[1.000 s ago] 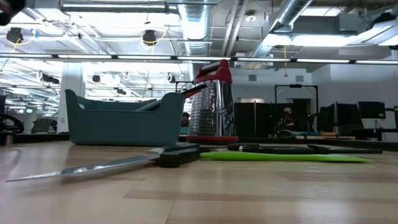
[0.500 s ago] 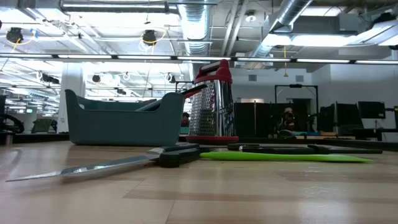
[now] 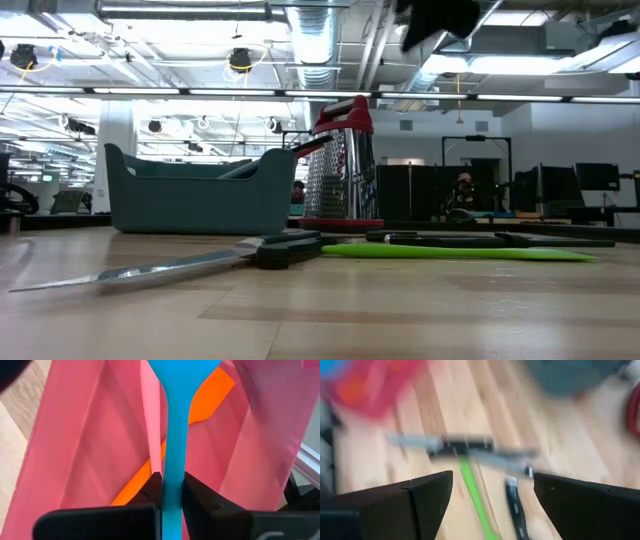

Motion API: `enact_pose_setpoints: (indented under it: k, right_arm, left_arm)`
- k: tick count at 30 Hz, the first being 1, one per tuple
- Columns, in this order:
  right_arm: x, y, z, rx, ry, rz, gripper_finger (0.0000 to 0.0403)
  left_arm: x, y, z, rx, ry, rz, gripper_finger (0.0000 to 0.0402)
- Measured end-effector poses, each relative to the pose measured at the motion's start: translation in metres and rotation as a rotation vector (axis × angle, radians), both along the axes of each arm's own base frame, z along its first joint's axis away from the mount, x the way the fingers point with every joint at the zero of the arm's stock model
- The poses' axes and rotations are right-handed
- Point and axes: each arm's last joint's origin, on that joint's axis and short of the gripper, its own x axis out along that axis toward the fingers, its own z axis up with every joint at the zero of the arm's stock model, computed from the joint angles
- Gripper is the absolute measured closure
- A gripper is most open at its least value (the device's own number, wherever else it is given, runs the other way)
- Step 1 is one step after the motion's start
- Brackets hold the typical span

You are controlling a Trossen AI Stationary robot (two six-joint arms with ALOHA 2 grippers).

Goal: Pick & Place Kitchen Items
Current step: Put the blue spatula into the pink bin, then put the green spatula into the pink bin

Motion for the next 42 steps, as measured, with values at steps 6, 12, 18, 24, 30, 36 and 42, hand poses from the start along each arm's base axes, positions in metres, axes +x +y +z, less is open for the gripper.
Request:
enact_pose_setpoints:
  k: [6, 12, 18, 24, 30, 36, 42]
  right_arm:
    - [0.022, 0.011, -0.047, 0.038, 0.199, 0.122, 0.0101]
    - [0.023, 0.010, -0.085, 0.037, 0.458, 0.167, 0.0058]
    - [0.017, 0.014, -0.109, 0.005, 0.648, 0.194, 0.0029]
    - [0.018, 0.029, -0.131, -0.015, 0.714, 0.262, 0.0025]
    - [0.010, 0.035, -0.146, -0.058, 0.770, 0.293, 0.0025]
    - [0.002, 0.029, -0.153, -0.060, 0.781, 0.276, 0.0026]
    - [-0.004, 0.026, -0.168, -0.030, 0.755, 0.292, 0.0034]
  left_arm:
    - [-0.001, 0.000, 0.000, -0.027, 0.038, 0.048, 0.0322]
    - [-0.001, 0.000, 0.000, -0.038, 0.055, 0.088, 0.0242]
    - [-0.001, 0.001, 0.000, -0.033, 0.064, 0.148, 0.0184]
    - [-0.001, 0.001, 0.000, -0.024, 0.057, 0.192, 0.0170]
    - [-0.001, 0.002, 0.000, -0.025, 0.061, 0.207, 0.0169]
    - [0.000, 0.002, 0.000, -0.011, 0.040, 0.217, 0.0169]
    - [0.000, 0.003, 0.000, -0.006, 0.028, 0.247, 0.0169]
